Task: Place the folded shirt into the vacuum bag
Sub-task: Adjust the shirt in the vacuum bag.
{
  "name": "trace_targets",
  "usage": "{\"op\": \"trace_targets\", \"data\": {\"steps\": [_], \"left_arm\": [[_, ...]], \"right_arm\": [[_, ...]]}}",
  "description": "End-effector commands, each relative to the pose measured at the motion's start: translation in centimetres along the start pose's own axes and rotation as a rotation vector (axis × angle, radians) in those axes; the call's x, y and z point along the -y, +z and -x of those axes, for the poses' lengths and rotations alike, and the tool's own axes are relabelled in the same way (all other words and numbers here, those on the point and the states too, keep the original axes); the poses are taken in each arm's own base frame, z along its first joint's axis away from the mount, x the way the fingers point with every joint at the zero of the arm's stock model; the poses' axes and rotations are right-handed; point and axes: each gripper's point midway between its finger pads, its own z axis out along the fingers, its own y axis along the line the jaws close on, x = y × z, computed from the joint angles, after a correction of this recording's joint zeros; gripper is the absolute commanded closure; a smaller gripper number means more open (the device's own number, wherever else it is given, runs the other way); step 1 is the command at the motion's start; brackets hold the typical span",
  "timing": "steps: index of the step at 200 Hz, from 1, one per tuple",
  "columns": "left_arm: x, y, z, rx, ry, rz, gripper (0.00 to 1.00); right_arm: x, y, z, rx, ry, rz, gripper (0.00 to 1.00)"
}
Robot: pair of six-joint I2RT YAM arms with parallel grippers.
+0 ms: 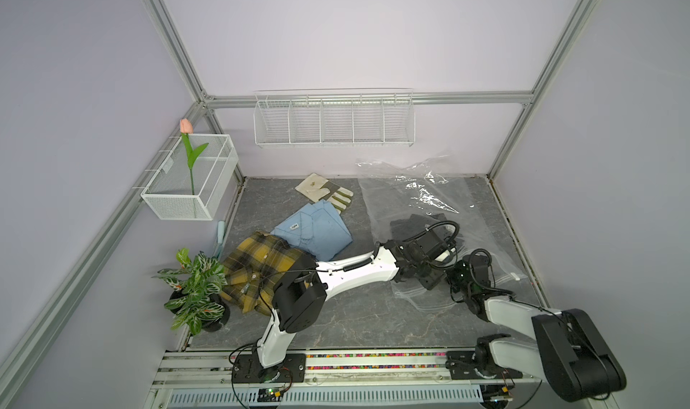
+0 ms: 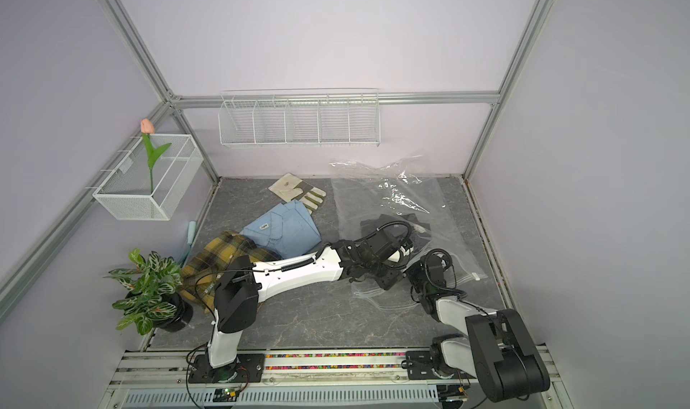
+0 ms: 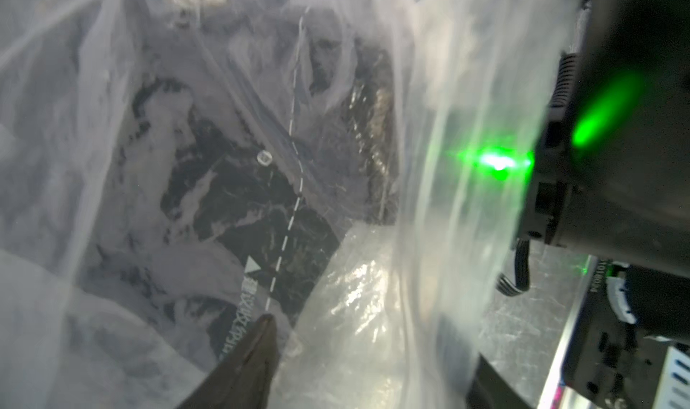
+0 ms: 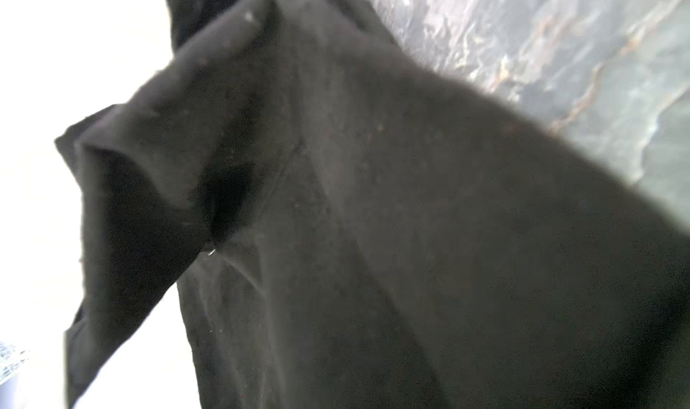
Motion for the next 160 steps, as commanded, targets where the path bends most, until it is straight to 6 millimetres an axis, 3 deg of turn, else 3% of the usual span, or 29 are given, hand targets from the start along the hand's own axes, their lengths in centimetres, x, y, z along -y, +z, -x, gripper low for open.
{"op": "trace_targets", "data": {"steps": [1,18,38,84,95,140,160], "left_arm": [[-1.6,-0.6,3.3,0.091,0.057,0.085,0.53],[-2.1,-2.1,4.6,0.127,0.076,0.107,0.79],[-1.6,-4.6,6.1,0.195,0.091,0.082,1.00],[-0.4,-9.0,7.5,0.285,0.106,0.023,1.00],[-0.4,-10.1,8.0,0.310,0.100,0.024,1.00],[-1.9,-14.4,10.0,0.419,0.091,0.118,1.00],[-2.1,-14.9,10.4,0.458,0.088,0.136,1.00]], "right_arm": [[-0.8,0.3,0.6,0.025,0.022,0.035,0.92],[-0.7,0.6,0.7,0.029,0.021,0.035,0.93],[-1.0,1.3,0.7,0.026,0.027,0.047,0.93],[-2.6,2.9,1.8,0.084,0.037,0.061,0.93],[-3.2,3.2,1.1,0.083,0.021,0.059,0.93],[-0.8,3.2,0.8,0.107,0.014,-0.046,0.93],[-0.2,3.3,0.3,0.083,0.014,-0.060,0.93]]}}
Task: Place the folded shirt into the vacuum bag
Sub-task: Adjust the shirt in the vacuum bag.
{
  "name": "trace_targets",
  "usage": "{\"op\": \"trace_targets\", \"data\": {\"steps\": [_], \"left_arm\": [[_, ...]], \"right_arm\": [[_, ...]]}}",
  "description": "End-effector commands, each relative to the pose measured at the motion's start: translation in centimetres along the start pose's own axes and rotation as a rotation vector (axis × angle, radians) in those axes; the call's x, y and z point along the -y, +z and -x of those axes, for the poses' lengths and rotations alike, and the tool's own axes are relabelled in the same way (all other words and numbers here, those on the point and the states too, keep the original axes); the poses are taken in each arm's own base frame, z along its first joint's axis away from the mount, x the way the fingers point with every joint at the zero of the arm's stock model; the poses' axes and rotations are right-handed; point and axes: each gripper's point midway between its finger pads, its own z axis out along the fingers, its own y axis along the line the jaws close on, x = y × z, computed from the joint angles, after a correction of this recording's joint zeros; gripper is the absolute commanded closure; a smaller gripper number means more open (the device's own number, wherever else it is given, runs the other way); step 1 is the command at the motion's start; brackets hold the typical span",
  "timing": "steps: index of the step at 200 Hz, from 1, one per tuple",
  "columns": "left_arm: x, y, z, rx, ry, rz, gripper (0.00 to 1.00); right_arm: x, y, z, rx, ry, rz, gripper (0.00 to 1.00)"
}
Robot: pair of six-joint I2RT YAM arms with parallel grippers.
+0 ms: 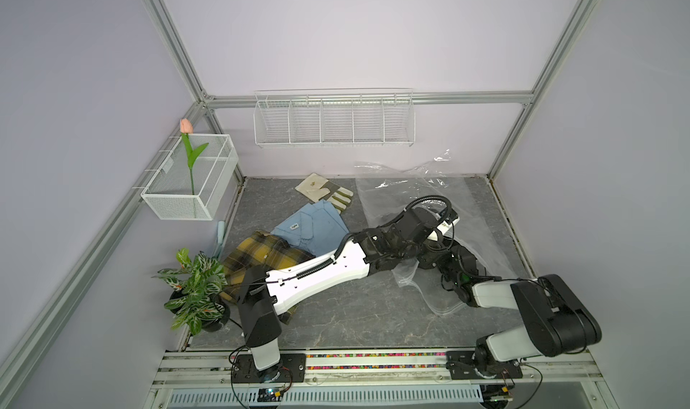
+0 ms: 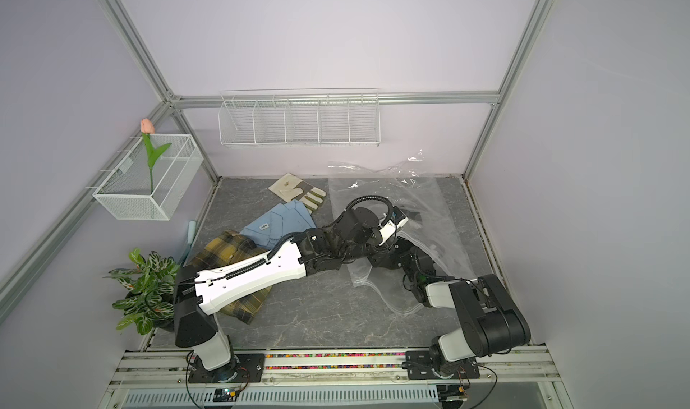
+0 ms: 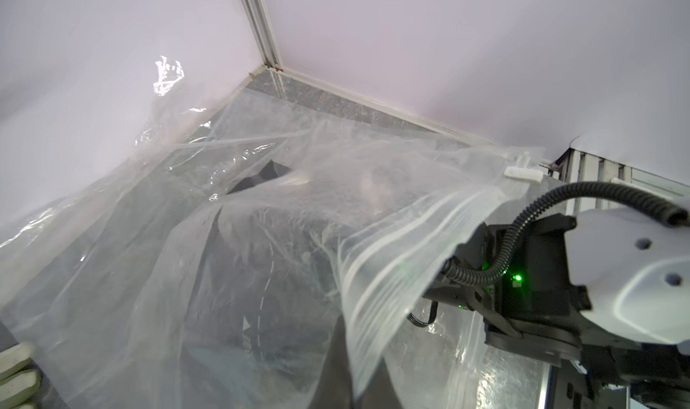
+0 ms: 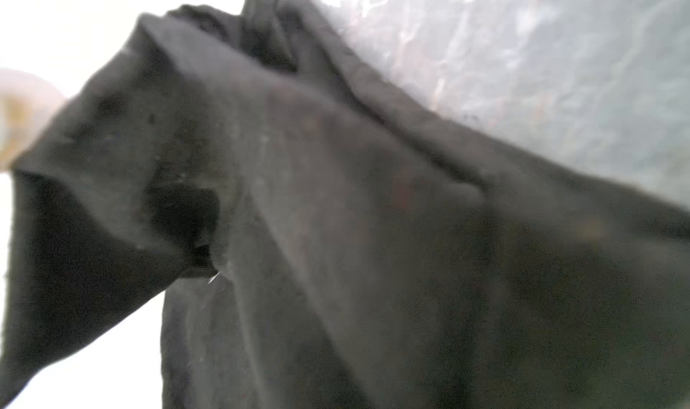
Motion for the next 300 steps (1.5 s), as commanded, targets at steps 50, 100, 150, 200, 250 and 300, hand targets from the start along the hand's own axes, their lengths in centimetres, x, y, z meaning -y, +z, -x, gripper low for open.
{"op": "trace_targets", "data": {"steps": [50,100,150,200,250,300], "left_arm": [[0.2,1.8,-2.1,-0.013,0.006,-0.008,1.00],[2.0,1.2,-1.7,0.005,-0.026,-0.095,1.00],[1.4,-0.8,-0.5,0.042,-0.009,-0.074,1.00],[-0.5,0.2,-4.5,-0.037,-0.055,0.046,1.00],[-3.3,0.8,-2.8,0.004,-0.076,0.118,1.00],[-4.9,1.1,-0.4,0.017,-0.044,0.166,1.00]], "right_arm": [[-7.8,-0.2,1.1,0.004,-0.073,0.163,0.93],[-8.3,3.2,2.6,0.034,0.070,0.118,0.93],[-5.0,4.4,3.2,0.097,0.052,-0.028,0.92],[-6.6,6.1,5.4,0.097,0.054,0.015,0.80],[-4.0,1.3,2.9,0.015,-0.027,-0.049,0.35],[-3.4,-3.5,-0.4,-0.090,-0.134,-0.019,0.29]]}}
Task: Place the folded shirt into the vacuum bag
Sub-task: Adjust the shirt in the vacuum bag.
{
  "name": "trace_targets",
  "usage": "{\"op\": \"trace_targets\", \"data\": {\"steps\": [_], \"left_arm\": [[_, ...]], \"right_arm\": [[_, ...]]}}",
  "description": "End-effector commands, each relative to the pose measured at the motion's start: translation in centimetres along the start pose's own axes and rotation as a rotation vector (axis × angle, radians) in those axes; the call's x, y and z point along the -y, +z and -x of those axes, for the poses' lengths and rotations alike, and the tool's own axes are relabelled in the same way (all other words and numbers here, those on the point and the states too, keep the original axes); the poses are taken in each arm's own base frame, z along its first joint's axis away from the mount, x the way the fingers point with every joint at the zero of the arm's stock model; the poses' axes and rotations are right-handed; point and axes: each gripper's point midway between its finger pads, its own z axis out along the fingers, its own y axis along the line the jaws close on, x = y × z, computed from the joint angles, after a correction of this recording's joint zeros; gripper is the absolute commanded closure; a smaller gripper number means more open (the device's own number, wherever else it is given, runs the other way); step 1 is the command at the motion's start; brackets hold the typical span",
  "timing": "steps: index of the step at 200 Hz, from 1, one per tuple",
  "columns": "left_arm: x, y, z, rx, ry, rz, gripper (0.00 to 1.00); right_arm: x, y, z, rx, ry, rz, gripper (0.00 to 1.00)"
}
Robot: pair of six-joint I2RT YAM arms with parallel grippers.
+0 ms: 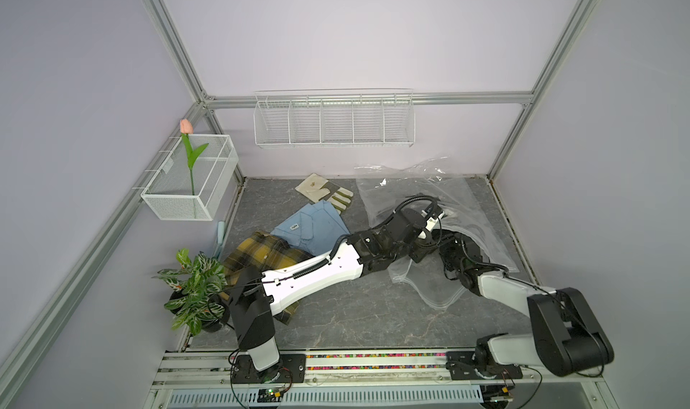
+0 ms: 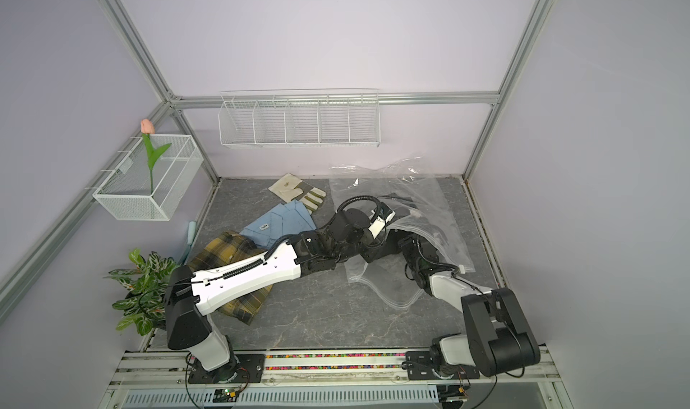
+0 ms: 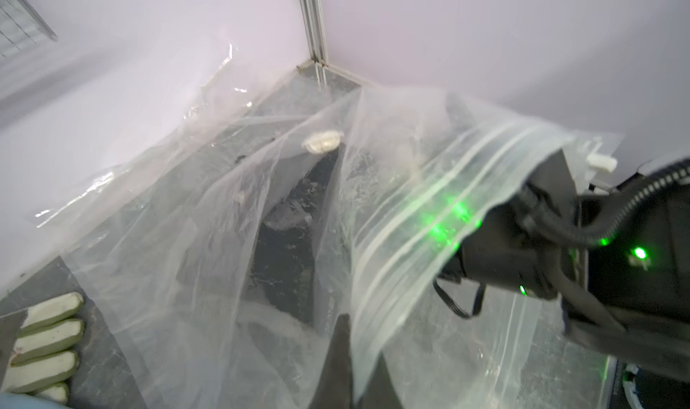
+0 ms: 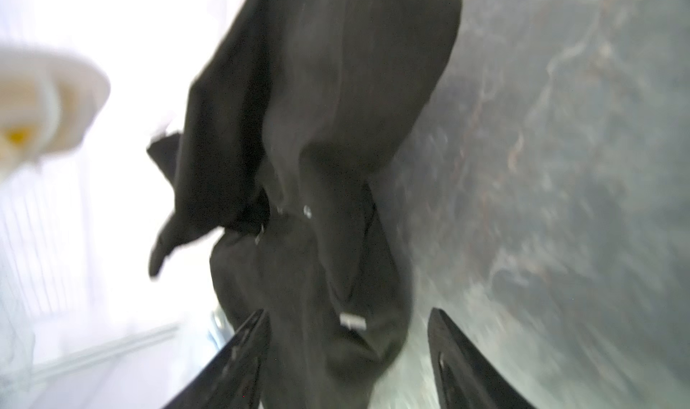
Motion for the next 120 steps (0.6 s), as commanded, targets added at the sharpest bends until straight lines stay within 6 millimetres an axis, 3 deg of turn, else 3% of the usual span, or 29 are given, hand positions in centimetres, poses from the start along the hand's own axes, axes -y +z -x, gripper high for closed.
{"op": "trace_targets", "data": {"steps": [1,48,81,120], "left_arm": [[-1.1,1.1,0.5,-0.011,0.026,0.046,1.00],[-5.0,5.0,-3.0,-0.115,-0.082,0.098,1.00],[-4.7,6.8,-3.7,-0.133,-0.123,0.051,1.00],[-4.6,8.5,-6.1,-0.205,-0.181,0.013,1.00]], "right_arm": [[0.6,-1.9,-1.7,-0.059,-0.077,-0.012,0.29],[-0.6,-5.7,-4.8,-0.107,-0.251,0.074,0.34],[-2.5,-7.7,-6.4,-0.134,-0.426,0.155,0.36],[-4.1,-10.2,-6.4,-0.096,-0.499,0.250,0.36]]}}
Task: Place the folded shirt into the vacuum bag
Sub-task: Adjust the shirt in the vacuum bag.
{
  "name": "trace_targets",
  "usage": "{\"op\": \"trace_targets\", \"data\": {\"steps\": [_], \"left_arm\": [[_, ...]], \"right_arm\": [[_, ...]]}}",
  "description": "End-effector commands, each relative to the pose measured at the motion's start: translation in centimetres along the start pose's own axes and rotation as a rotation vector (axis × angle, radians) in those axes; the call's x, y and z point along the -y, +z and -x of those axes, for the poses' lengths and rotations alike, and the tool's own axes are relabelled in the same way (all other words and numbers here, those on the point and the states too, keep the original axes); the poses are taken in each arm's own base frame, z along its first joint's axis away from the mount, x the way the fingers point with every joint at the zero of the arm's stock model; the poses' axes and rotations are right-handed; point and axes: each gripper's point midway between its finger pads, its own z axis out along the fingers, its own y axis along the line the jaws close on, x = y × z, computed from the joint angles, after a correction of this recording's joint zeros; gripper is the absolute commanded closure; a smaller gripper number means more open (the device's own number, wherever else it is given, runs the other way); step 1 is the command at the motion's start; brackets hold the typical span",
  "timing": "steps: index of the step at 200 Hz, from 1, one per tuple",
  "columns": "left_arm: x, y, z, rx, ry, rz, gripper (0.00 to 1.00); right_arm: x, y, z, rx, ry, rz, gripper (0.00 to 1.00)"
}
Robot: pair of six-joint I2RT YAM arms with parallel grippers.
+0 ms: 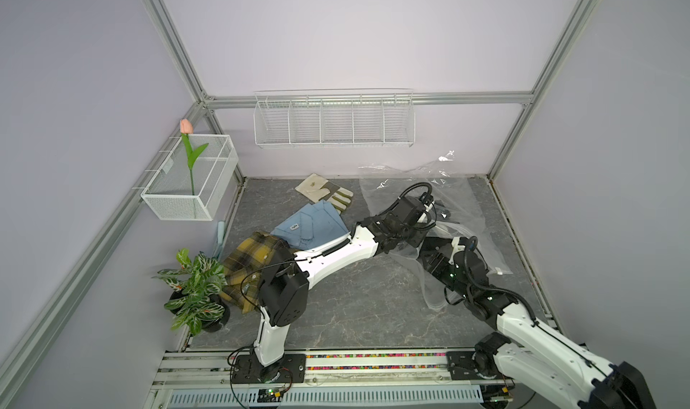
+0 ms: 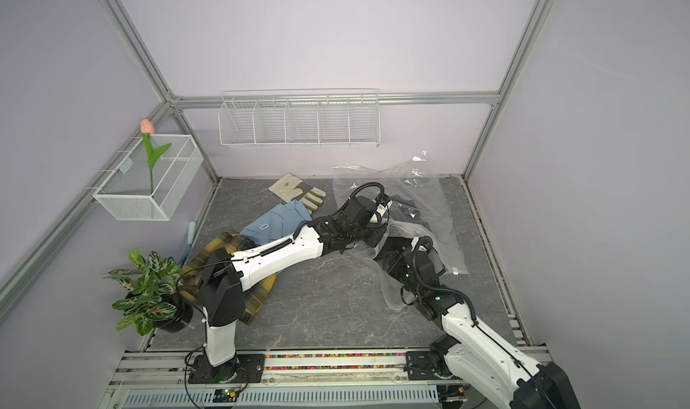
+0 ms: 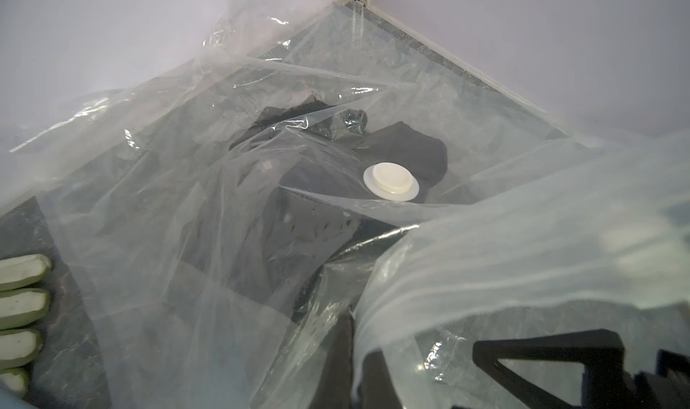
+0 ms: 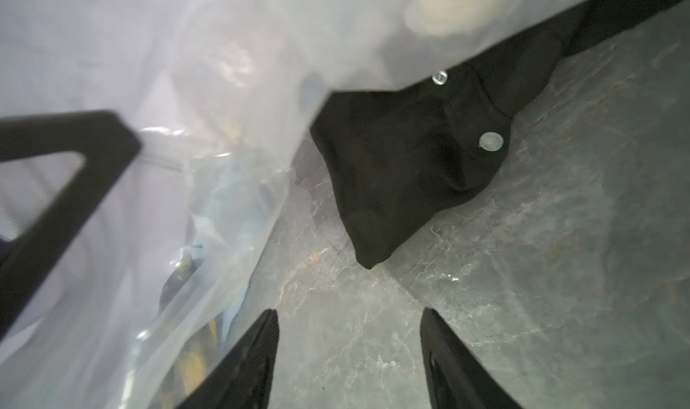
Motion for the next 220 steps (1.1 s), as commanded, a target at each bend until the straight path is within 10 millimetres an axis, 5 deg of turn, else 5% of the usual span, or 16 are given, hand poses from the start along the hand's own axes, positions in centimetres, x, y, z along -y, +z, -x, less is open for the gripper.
{"op": "trace_targets", "data": {"steps": [1,93,133,160,185,220], "left_arm": [[0.2,0.8,-0.9,-0.048,-0.046,-0.038,1.00],[2.9,1.6,-8.7,-0.225,-0.111,-0.204,0.93],[4.0,-1.6,-10.3,-0.282,-0.198,-0.270,0.61],[1.0,-6.3,-10.3,-0.265,-0.253,-0.196,0.48],[-4.2,-9.3,-11.1,-0.248,-0.353,-0.033,0.44],[-12.6,-11.2,-13.4,-0.258,-0.451,0.260,0.41]], "right_arm": [[-0.6,-1.1,0.5,0.035,-0.084,0.026,0.36],[-9.1,-5.6,3.7,-0.009,-0.163,0.194,0.37],[-8.8,-3.1,4.1,-0.088,-0.162,0.091,0.35],[-7.8,-1.0,5.3,-0.113,-0.156,0.033,0.35],[-7.9,1.2,6.4,-0.136,-0.193,-0.001,0.35],[-5.0,5.6,4.0,-0.216,-0.219,-0.091,0.35]]}}
